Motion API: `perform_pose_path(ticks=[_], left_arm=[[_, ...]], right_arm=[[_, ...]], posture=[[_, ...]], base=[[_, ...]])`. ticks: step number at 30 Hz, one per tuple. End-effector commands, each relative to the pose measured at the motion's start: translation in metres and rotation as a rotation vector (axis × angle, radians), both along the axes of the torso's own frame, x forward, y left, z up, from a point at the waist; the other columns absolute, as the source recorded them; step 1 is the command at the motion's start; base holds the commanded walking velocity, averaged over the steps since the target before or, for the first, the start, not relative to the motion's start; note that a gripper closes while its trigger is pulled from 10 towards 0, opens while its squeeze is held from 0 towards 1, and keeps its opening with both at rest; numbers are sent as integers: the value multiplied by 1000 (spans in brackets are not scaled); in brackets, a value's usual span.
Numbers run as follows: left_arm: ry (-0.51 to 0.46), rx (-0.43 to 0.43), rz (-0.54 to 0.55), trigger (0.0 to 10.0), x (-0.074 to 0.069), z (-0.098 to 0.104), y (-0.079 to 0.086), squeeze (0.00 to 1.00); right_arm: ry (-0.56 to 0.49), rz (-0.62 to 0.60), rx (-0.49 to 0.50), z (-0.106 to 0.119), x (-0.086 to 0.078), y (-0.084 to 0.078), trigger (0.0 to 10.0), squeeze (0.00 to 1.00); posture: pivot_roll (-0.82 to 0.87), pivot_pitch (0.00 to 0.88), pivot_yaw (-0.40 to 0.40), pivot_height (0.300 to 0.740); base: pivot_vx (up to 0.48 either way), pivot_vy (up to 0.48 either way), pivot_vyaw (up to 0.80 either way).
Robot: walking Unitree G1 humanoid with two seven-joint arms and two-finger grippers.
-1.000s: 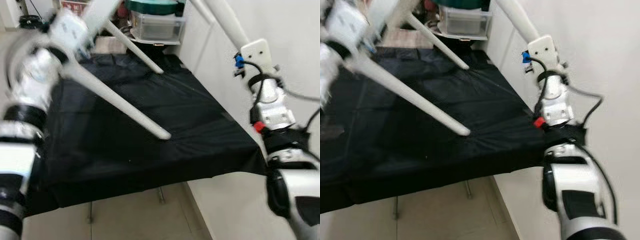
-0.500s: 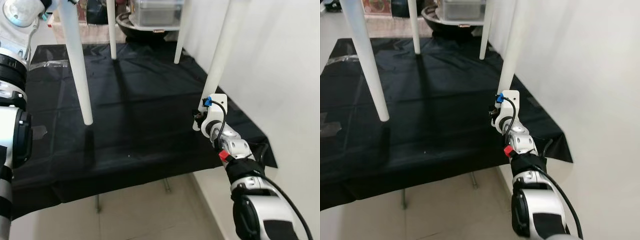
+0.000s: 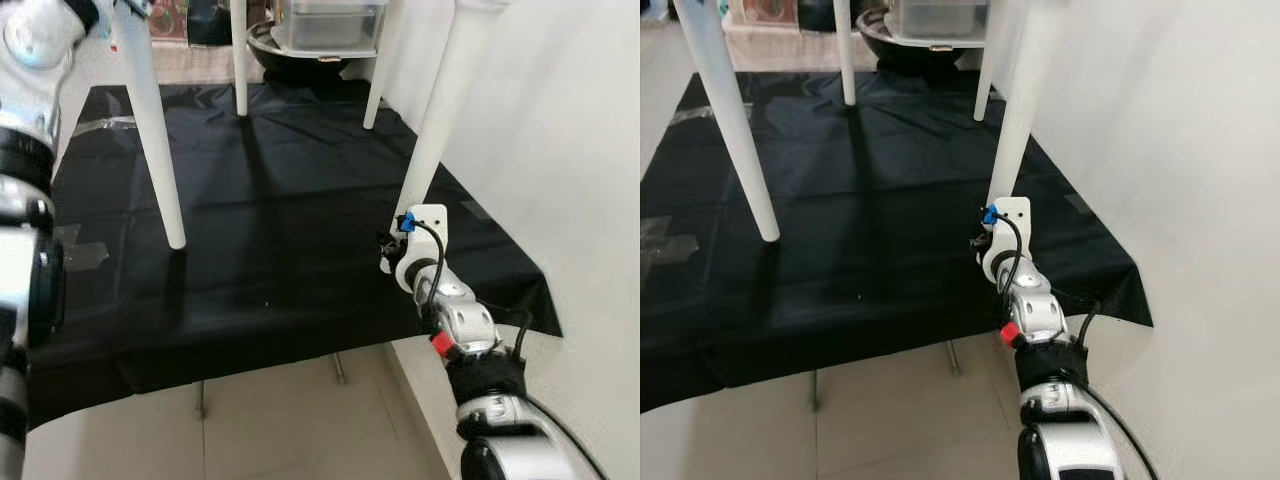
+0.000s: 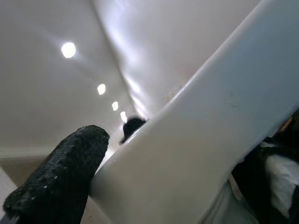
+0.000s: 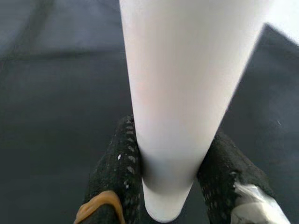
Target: Building children table
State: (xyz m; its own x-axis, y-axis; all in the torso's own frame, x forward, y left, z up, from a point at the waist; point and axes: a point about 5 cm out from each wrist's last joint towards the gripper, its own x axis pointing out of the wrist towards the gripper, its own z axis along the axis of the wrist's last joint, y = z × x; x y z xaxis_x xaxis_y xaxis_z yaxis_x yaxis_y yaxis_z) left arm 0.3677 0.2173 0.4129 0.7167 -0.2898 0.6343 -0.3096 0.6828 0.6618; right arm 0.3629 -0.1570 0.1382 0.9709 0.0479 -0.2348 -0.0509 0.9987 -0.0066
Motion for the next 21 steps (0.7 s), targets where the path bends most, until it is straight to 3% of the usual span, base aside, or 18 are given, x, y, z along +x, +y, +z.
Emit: perform_pose_path(ticks=[1, 2, 3, 7, 12, 14, 16, 17, 18, 19, 20, 21], left_arm=[[-2, -81, -113, 10000, -3, -12, -13, 0], [-2, -81, -113, 10000, -3, -12, -13, 0], [32, -68, -125, 10000, -4, -27, -14, 0], [77, -67, -134, 10000, -8, -45, -11, 0], [102, 18, -147, 10000, -15, -56, -12, 0], [148, 189, -166, 10000, -22, -63, -15, 0], [148, 189, -166, 10000, -22, -63, -15, 0], [185, 279, -169, 10000, -25, -67, -17, 0], [185, 279, -169, 10000, -25, -67, -17, 0], [269, 474, -174, 10000, -31, -73, -23, 0], [296, 537, -172, 10000, -32, -75, -24, 0], [296, 537, -172, 10000, -32, -75, -24, 0]], right_arm=[[-22, 29, -28, 6, -1, 7, 10000, 0], [-22, 29, -28, 6, -1, 7, 10000, 0], [-53, 32, -17, 11, -2, 8, 10000, 1000], [-88, 53, -5, 17, -6, 9, 10000, 1000], [-84, 85, -17, 16, -10, 13, 10000, 1000], [-43, 124, -44, 8, -16, 17, 10000, 1000], [-43, 124, -44, 8, -16, 17, 10000, 1000], [-32, 135, -60, 6, -18, 17, 10000, 1000], [-32, 135, -60, 6, -18, 17, 10000, 1000], [-24, 145, -91, 4, -21, 16, 10000, 1000], [-23, 147, -99, 4, -21, 15, 10000, 1000], [-23, 147, -99, 4, -21, 15, 10000, 1000]], posture=[[32, 0, -94, 740], [32, 0, -94, 740], [32, 0, -96, 740], [33, 0, -99, 740], [40, 0, -106, 740], [44, 0, -109, 740], [44, 0, -109, 740], [43, 0, -109, 740], [43, 0, -109, 740], [42, 0, -109, 740], [42, 0, -109, 740], [42, 0, -109, 740]], base=[[0, 0, 0], [0, 0, 0], [0, 0, 0], [0, 0, 0], [0, 0, 0], [0, 0, 0], [0, 0, 0], [0, 0, 0], [0, 0, 0], [0, 0, 0], [0, 0, 0], [0, 0, 0]])
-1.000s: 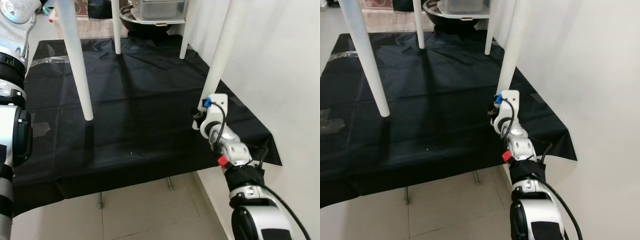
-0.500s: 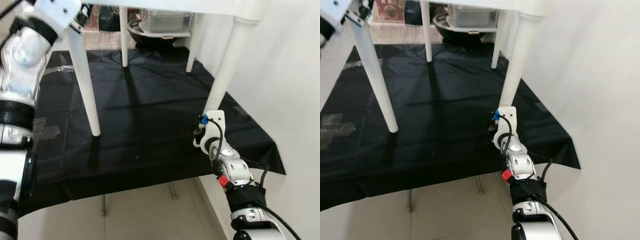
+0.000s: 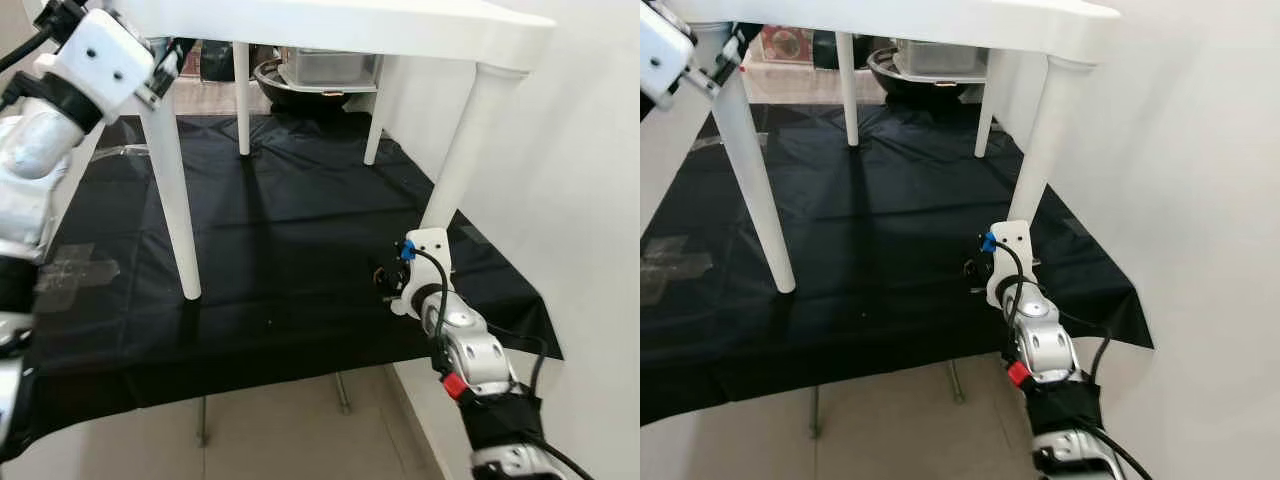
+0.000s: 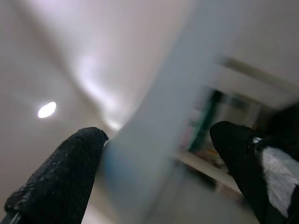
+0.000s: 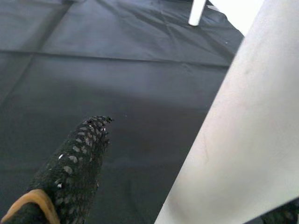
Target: Building children table
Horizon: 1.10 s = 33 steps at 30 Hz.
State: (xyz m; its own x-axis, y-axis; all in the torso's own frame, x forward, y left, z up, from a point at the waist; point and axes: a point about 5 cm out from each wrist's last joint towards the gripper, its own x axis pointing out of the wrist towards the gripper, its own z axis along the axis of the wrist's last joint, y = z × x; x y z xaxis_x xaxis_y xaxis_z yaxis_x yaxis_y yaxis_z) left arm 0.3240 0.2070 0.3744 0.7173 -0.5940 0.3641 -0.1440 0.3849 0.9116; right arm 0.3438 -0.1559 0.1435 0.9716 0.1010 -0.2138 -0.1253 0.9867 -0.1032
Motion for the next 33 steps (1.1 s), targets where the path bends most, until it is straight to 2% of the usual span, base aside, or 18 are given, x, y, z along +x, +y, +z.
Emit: perform_pose_path(ticks=[1, 3, 8, 17, 20, 24, 27, 29, 32, 33], left_arm=[[173, 138, -13, 10000, 12, -37, -14, 0], [182, 222, 14, 10000, 13, -31, -15, 0], [165, 258, 71, 10000, 19, -25, -11, 0], [179, 218, 12, 10000, 13, -31, -21, 0], [245, 186, -64, 10000, 5, -50, -30, 0], [270, 172, -83, 10000, 1, -61, -33, 0], [297, 88, -106, 10000, -6, -78, -35, 0], [301, 67, -108, 10000, -7, -81, -36, 0], [343, -90, -91, 10000, -16, -107, -39, 0], [343, -90, -91, 10000, -16, -107, -39, 0]], right_arm=[[9, 71, -6, -1, -2, 14, 10000, 1000], [3, 75, -14, 0, -4, 14, 10000, 1000], [-8, 69, -42, 0, -7, 11, 10000, 1000], [-49, -1, -79, 4, -17, 0, 10000, 1000], [-30, -109, -81, -3, -23, -12, 10000, 1000], [-25, -145, -62, -5, -26, -17, 10000, 1000], [-28, -136, 8, -3, -32, -17, 10000, 1000], [-27, -130, 18, -3, -33, -16, 10000, 1000], [-29, -98, 30, -3, -43, -15, 10000, 1000], [-29, -98, 30, -3, -43, -15, 10000, 1000]], posture=[[42, 0, -109, 740], [43, 0, -105, 740], [36, 0, -97, 740], [21, 0, -84, 740], [16, 0, -79, 740], [15, 0, -81, 740], [9, 0, -77, 740], [9, 0, -77, 740], [3, 0, -75, 740], [3, 0, -75, 740]], base=[[0, 0, 0], [0, 0, 0], [0, 0, 0], [0, 0, 0], [0, 0, 0], [0, 0, 0], [0, 0, 0], [0, 0, 0], [0, 0, 0], [0, 0, 0]])
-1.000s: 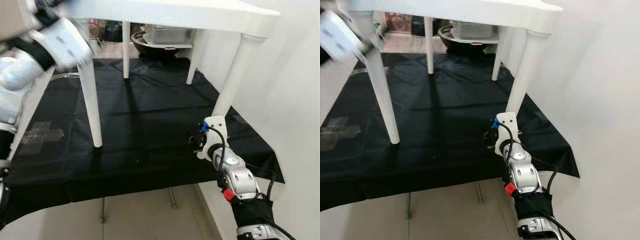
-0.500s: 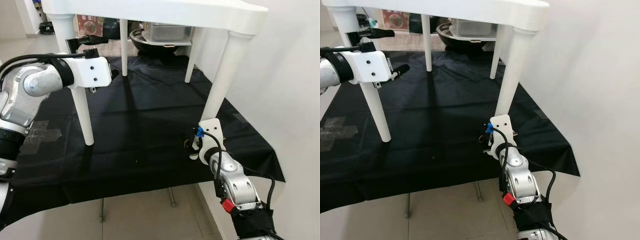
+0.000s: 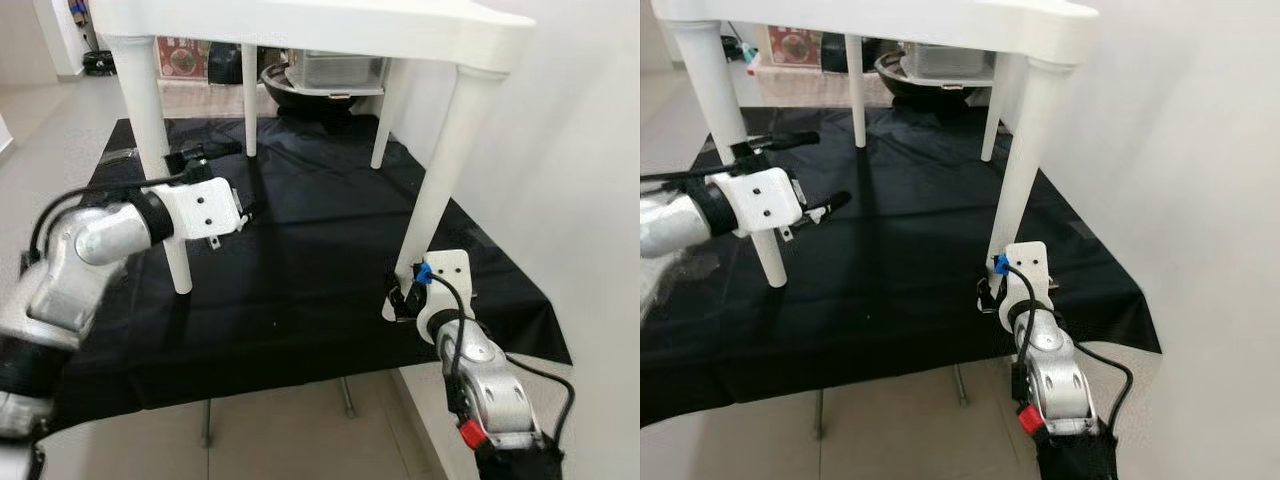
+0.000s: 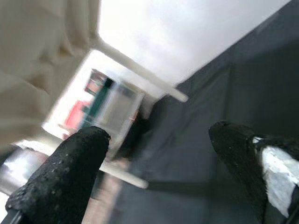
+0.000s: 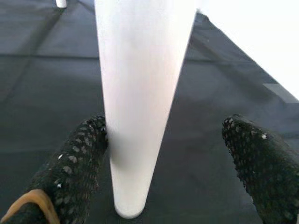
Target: Building children table
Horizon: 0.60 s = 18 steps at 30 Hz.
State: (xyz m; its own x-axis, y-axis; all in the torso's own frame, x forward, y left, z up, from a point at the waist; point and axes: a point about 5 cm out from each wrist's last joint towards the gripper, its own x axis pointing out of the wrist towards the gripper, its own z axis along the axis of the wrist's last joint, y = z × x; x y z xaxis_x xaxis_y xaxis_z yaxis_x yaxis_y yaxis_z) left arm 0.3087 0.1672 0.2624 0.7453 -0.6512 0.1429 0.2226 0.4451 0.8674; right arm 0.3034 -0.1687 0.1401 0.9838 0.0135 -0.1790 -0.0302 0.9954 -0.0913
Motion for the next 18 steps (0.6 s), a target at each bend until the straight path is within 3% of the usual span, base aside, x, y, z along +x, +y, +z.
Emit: perform_pose_path(ticks=[1, 3, 6, 9, 11, 12, 18], left_arm=[[11, -67, 31, 10000, -4, -5, 0, 0], [68, -132, 53, 10000, -14, -23, -3, 0], [96, -161, 61, 10000, -19, -30, -5, 0], [187, -279, 73, 10000, -39, -50, -12, 0], [208, -304, 80, 10000, -44, -54, -14, 0], [222, -329, 103, 10000, -47, -59, -13, 0], [260, -433, 184, 10000, -61, -71, -11, 0]], right_arm=[[1, 15, 24, 1, -5, -1, 10000, 1000], [-14, 50, 45, 2, -10, 4, 10000, 1000], [-23, 64, 52, 3, -12, 7, 10000, 1000], [-28, 101, 36, 5, -19, 10, 10000, 1000], [-24, 103, 25, 6, -21, 10, 10000, 1000], [-37, 94, 3, 7, -22, 9, 10000, 0], [-153, 16, -90, 22, -30, 2, 10000, 0]], posture=[[2, 0, -76, 740], [2, 0, -78, 740], [4, 0, -81, 740], [15, 0, -90, 740], [17, 0, -91, 740], [20, 0, -95, 740], [21, 0, -96, 740]], base=[[0, 0, 0], [0, 0, 0], [0, 0, 0], [0, 0, 0], [0, 0, 0], [0, 0, 0], [0, 0, 0]])
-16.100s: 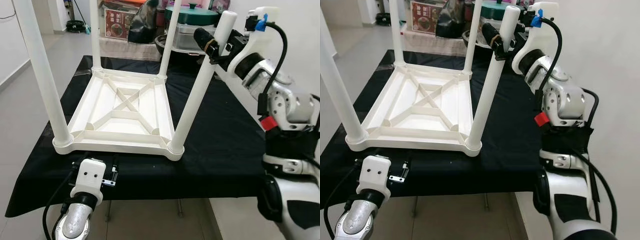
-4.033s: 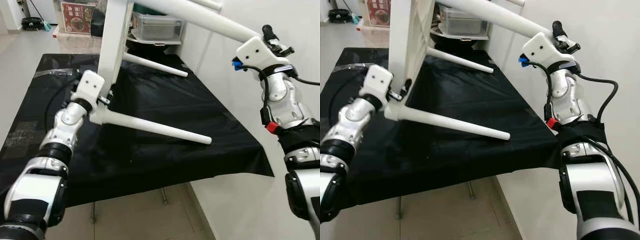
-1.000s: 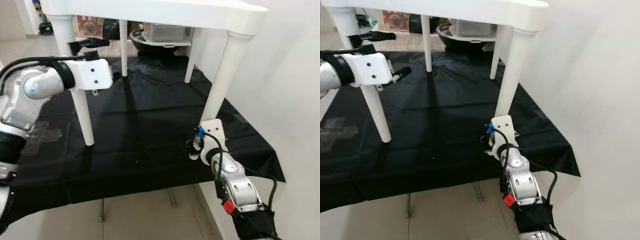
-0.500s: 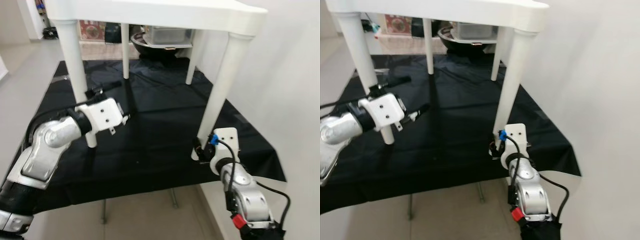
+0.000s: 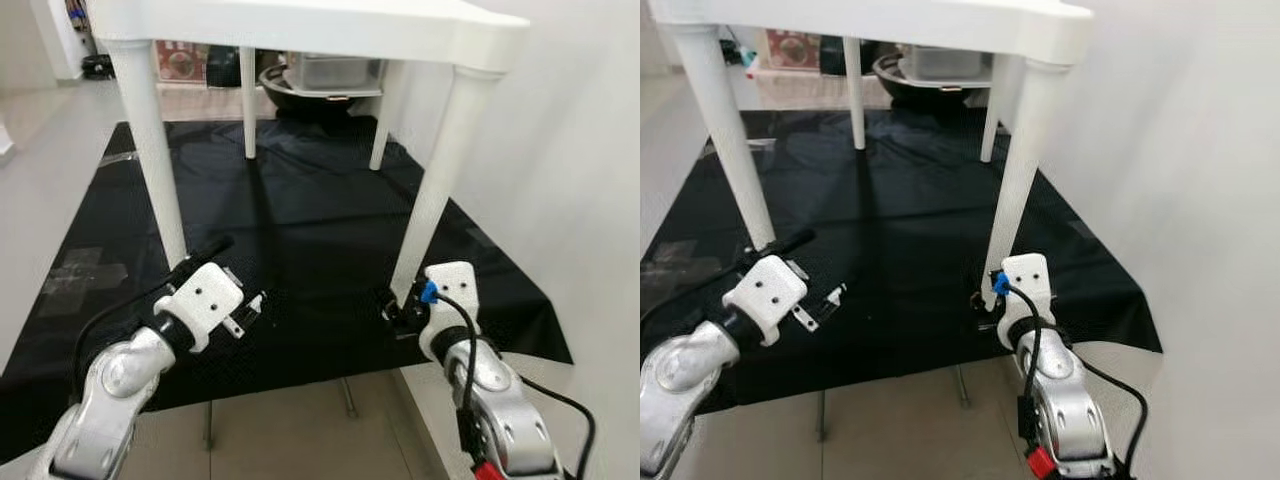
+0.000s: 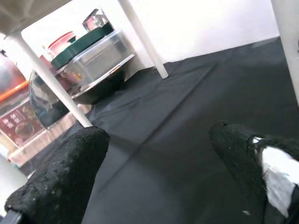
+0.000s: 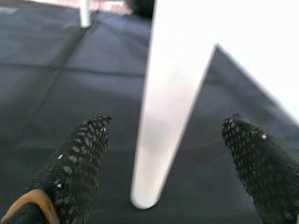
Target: Building children table
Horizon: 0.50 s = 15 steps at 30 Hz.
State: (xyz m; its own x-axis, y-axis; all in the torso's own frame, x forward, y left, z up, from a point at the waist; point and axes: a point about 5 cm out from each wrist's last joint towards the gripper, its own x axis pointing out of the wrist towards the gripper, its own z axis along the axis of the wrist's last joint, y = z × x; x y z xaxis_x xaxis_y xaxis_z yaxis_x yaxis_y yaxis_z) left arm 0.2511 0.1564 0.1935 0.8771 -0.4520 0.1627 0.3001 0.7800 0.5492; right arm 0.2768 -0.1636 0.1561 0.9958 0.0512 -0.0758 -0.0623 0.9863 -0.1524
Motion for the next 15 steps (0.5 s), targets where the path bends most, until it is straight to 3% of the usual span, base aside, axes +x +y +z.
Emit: perform_pose_path(ticks=[1, 3, 8, 15], left_arm=[[12, -29, 21, 10000, -3, -2, 0, 0], [21, -46, 37, 10000, -6, -3, 0, 0], [40, -179, 169, 10000, -20, -10, 3, 0], [49, -252, 267, 10000, -28, -12, 7, 0]], right_arm=[[-49, -30, -30, 6, -4, -3, 10000, 0], [-67, -43, -40, 8, -6, -5, 10000, 0], [-152, -53, -63, 15, -21, -5, 10000, 0], [-173, -51, -61, 18, -22, -5, 10000, 0]], posture=[[21, 0, -96, 740], [21, 0, -96, 740], [16, 0, -99, 740], [23, 0, -106, 740]], base=[[0, 0, 0], [0, 0, 0], [0, 0, 0], [0, 0, 0]])
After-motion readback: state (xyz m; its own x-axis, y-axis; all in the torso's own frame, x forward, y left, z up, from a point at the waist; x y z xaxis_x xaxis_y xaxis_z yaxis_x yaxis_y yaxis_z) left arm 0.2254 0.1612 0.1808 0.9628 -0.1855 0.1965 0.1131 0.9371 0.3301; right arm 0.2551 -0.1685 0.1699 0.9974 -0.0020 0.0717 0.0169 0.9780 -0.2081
